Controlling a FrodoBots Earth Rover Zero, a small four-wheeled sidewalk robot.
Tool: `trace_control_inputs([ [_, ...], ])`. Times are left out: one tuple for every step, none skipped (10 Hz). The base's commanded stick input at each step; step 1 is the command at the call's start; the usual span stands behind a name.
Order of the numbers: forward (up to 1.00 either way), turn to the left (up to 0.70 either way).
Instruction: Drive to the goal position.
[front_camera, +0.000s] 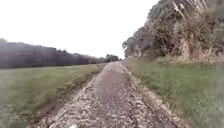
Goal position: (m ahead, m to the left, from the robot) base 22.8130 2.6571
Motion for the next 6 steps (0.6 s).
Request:
trace_control_inputs([
  [0.70,0.00],
  [0.70,0.00],
  [0.70,0.00],
  [0.70,0.00],
  [0.70,0.00],
  [0.70,0.00],
])
